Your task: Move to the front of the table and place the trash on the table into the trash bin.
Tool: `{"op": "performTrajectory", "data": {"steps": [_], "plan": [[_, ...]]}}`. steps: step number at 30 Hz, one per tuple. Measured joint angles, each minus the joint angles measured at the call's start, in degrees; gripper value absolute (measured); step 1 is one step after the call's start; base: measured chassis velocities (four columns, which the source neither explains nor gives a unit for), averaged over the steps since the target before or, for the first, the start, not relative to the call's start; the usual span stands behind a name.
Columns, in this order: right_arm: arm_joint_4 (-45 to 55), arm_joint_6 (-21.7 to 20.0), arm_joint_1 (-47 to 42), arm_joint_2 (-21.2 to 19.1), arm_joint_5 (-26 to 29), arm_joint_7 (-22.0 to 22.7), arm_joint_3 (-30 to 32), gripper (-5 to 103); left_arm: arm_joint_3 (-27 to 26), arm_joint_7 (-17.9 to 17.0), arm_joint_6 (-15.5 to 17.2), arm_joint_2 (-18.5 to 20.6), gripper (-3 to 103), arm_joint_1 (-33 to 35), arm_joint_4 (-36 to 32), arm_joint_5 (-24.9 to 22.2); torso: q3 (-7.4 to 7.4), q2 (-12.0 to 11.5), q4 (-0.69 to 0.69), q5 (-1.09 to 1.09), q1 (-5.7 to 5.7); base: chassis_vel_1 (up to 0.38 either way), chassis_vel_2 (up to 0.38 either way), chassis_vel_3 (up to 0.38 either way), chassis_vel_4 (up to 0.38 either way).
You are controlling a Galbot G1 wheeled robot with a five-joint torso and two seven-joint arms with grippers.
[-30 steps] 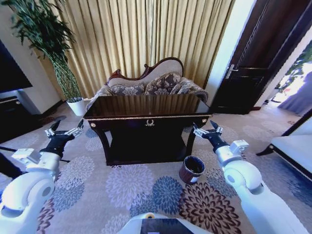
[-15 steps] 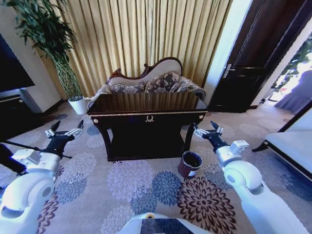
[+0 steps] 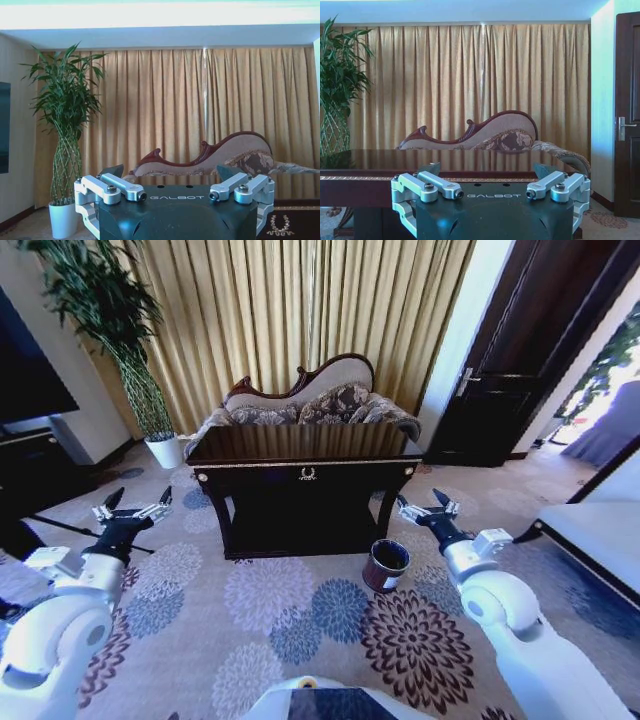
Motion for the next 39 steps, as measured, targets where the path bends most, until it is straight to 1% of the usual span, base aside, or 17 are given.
{"op": "performTrajectory", "data": {"steps": [6, 22, 25, 26, 29, 36, 39], "plan": [[0.46, 0.02, -0.56, 0.04, 0.0, -0.03, 0.54, 100, -0.04, 0.0, -0.02, 0.15, 100, -0.05, -0.54, -0.04, 0.0, 0.01, 0.02, -0.01, 0.0, 0.175, -0.17, -0.17, 0.173], [1.32, 0.07, -1.33, 0.2, -0.02, -0.03, 1.15, 100, -0.53, -0.01, -0.42, 0.05, 100, 0.68, -0.87, -0.09, 0.0, 0.0, -0.01, 0.01, 0.0, 0.162, -0.163, -0.164, 0.159], [1.45, 0.07, -1.47, 0.13, 0.0, -0.03, 1.38, 100, -0.57, -0.01, -0.48, 0.07, 100, 0.7, -1.0, -0.1, -0.02, 0.02, 0.05, -0.01, -0.02, 0.15, -0.17, -0.124, 0.183], [1.45, 0.07, -1.47, 0.13, 0.0, -0.03, 1.38, 100, -0.57, -0.01, -0.48, 0.07, 100, 0.7, -1.0, -0.1, -0.02, 0.02, 0.05, -0.01, -0.02, 0.153, -0.167, -0.117, 0.174], [1.49, 0.07, -1.58, 0.11, 0.0, -0.02, 1.51, 100, -0.5, -0.02, -0.49, -0.02, 100, 0.71, -1.09, -0.12, 0.01, -0.01, -0.01, 0.0, 0.02, 0.159, -0.166, -0.173, 0.141], [1.5, 0.33, -1.72, 0.19, -0.31, -0.02, 1.39, 100, -0.35, -0.03, -0.68, -0.4, 100, 0.98, -1.17, 0.01, -0.01, 0.01, 0.01, -0.01, -0.02, 0.152, -0.115, -0.158, 0.095], [1.18, 1.18, -1.81, 0.24, -0.89, -0.03, 1.17, 100, -0.29, -0.03, -0.9, -0.66, 100, 1.18, -1.18, 0.19, -0.01, 0.01, 0.02, -0.02, -0.02, 0.104, -0.059, -0.062, 0.061]]}}
